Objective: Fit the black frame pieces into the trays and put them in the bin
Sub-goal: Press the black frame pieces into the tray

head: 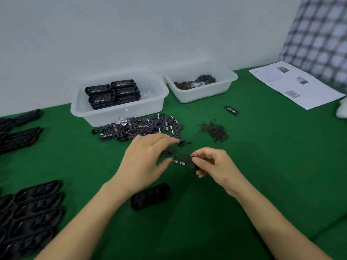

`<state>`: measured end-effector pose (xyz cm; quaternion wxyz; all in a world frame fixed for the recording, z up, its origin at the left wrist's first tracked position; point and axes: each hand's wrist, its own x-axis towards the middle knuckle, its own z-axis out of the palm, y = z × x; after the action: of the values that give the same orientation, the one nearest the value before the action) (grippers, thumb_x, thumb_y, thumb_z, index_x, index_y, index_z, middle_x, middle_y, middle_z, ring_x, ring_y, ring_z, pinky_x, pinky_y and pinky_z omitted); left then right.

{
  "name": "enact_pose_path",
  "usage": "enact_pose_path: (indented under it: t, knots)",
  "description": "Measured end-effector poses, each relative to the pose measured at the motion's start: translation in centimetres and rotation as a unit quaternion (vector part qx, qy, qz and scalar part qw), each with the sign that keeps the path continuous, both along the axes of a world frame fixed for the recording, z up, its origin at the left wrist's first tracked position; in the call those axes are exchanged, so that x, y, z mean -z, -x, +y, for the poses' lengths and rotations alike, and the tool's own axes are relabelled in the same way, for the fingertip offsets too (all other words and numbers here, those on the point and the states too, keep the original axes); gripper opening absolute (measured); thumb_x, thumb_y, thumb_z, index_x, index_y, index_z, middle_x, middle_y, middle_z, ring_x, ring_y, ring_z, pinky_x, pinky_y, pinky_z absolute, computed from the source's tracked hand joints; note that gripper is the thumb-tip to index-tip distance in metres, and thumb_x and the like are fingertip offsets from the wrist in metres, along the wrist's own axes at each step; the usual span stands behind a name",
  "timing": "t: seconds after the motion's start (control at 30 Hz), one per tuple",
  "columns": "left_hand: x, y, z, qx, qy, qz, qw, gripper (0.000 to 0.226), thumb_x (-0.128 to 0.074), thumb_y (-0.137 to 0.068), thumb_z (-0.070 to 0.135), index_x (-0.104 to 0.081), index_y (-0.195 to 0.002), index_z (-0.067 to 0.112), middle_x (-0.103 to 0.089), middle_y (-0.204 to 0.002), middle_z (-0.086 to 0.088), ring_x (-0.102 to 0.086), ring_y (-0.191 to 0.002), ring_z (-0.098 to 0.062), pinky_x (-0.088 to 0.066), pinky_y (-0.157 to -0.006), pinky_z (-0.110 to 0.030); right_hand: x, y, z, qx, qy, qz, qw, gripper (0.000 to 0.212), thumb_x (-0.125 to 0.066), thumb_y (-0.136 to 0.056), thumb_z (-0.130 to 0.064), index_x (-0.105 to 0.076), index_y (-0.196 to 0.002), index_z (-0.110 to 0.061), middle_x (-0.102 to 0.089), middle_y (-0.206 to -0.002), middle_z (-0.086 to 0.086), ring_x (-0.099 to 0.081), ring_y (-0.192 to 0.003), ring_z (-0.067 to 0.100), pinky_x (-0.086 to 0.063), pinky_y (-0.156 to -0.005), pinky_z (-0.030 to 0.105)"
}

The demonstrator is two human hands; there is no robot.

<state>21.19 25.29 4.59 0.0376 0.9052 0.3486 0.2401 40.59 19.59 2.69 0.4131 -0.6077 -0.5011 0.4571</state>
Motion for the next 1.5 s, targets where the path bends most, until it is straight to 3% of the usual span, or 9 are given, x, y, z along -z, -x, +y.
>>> enact_pose_path:
  t: [0.13, 0.3, 0.43, 0.5, 0.6, 0.67, 0.87, 1.23, 1.5]
  knots:
    - [-0.7, 0.9, -1.6, 0.021, 0.082, 0.003, 0.996, 0.046, -0.078, -0.070, 0.038, -0.065, -0.113, 0.026, -0.069, -0.099, 0.011, -0.065, -0.091, -0.009, -0.055, -0.078, -0.034, -0.6, 1.6, 0.0, -0.065, -0.023, -0.077, 0.995, 0.015, -0.059, -0.087, -0.011, -0.064, -0.085, -0.025, -0.066, -0.074, -0.005, -0.061, -0.056, 0.002, -0.048, -0.056, 0.014]
    - [-0.3, 2.5, -2.6, 0.009, 0.070, -0.027, 0.997, 0.030, -0.079, -0.069, 0.035, -0.073, -0.095, 0.020, -0.071, -0.094, 0.008, -0.066, -0.088, -0.013, -0.055, -0.076, -0.037, -0.3, 3.6, -0.3, -0.088, -0.025, -0.036, 0.995, 0.011, -0.059, -0.087, -0.009, -0.065, -0.087, -0.020, -0.066, -0.075, -0.002, -0.061, -0.056, 0.004, -0.048, -0.056, 0.015]
    - [0.1, 4.1, -3.3, 0.010, 0.119, -0.036, 0.992, 0.030, -0.076, -0.071, 0.036, -0.073, -0.097, 0.020, -0.069, -0.091, 0.011, -0.065, -0.082, -0.007, -0.054, -0.073, -0.031, 0.4, 4.7, -0.6, -0.114, -0.024, -0.023, 0.993, 0.011, -0.060, -0.087, -0.011, -0.066, -0.089, -0.020, -0.066, -0.076, -0.003, -0.061, -0.058, 0.003, -0.050, -0.057, 0.016]
    - [0.4, 4.8, -3.7, 0.015, 0.129, -0.037, 0.991, 0.029, -0.076, -0.072, 0.032, -0.073, -0.097, 0.019, -0.068, -0.090, 0.011, -0.064, -0.080, -0.005, -0.053, -0.073, -0.029, 0.9, 4.8, -0.7, -0.137, -0.054, -0.066, 0.987, 0.011, -0.061, -0.086, -0.024, -0.066, -0.095, -0.021, -0.064, -0.082, -0.008, -0.058, -0.064, -0.003, -0.047, -0.060, 0.014]
    - [1.0, 5.8, -4.1, 0.007, 0.134, -0.029, 0.991, 0.028, -0.073, -0.076, 0.030, -0.072, -0.100, 0.018, -0.067, -0.092, 0.011, -0.063, -0.080, -0.005, -0.053, -0.073, -0.029, 1.8, 3.9, -0.5, -0.203, -0.087, -0.246, 0.944, 0.059, -0.058, -0.068, -0.064, -0.056, -0.115, -0.029, -0.049, -0.095, -0.019, -0.045, -0.083, -0.009, -0.036, -0.071, 0.011]
    - [1.2, 6.4, -4.4, 0.005, 0.142, -0.015, 0.990, 0.027, -0.070, -0.079, 0.031, -0.071, -0.103, 0.018, -0.065, -0.095, 0.012, -0.062, -0.082, -0.004, -0.054, -0.074, -0.028, 2.3, 3.7, -0.6, -0.228, -0.077, -0.304, 0.922, 0.070, -0.059, -0.063, -0.069, -0.050, -0.121, -0.032, -0.044, -0.100, -0.018, -0.039, -0.091, -0.005, -0.033, -0.080, 0.015]
    - [1.3, 6.1, -4.6, 0.023, 0.153, 0.022, 0.988, 0.026, -0.067, -0.084, 0.026, -0.069, -0.108, 0.017, -0.062, -0.100, 0.008, -0.060, -0.089, -0.009, -0.052, -0.079, -0.030, 3.3, 4.7, -0.8, -0.190, -0.148, -0.350, 0.905, 0.047, -0.066, -0.071, -0.055, -0.059, -0.108, -0.028, -0.049, -0.099, -0.015, -0.038, -0.093, -0.001, -0.024, -0.080, 0.019]
    - [0.0, 3.7, -3.0, 0.083, 0.107, 0.113, 0.984, 0.022, -0.065, -0.085, 0.015, -0.069, -0.107, 0.012, -0.063, -0.100, 0.000, -0.057, -0.092, -0.020, -0.045, -0.084, -0.029, 3.3, 4.7, -1.8, -0.132, -0.135, -0.323, 0.927, 0.046, -0.071, -0.067, -0.053, -0.063, -0.101, -0.024, -0.042, -0.085, -0.020, -0.036, -0.079, 0.002, -0.028, -0.072, 0.009]
    - [-0.1, 3.7, -2.9, 0.082, 0.097, 0.116, 0.985, 0.024, -0.069, -0.082, 0.015, -0.070, -0.105, 0.014, -0.065, -0.099, 0.001, -0.060, -0.090, -0.021, -0.046, -0.082, -0.031, 3.1, 4.7, -2.0, -0.115, -0.132, -0.324, 0.930, 0.047, -0.071, -0.067, -0.052, -0.063, -0.102, -0.021, -0.043, -0.085, -0.018, -0.037, -0.077, 0.003, -0.027, -0.068, 0.013]
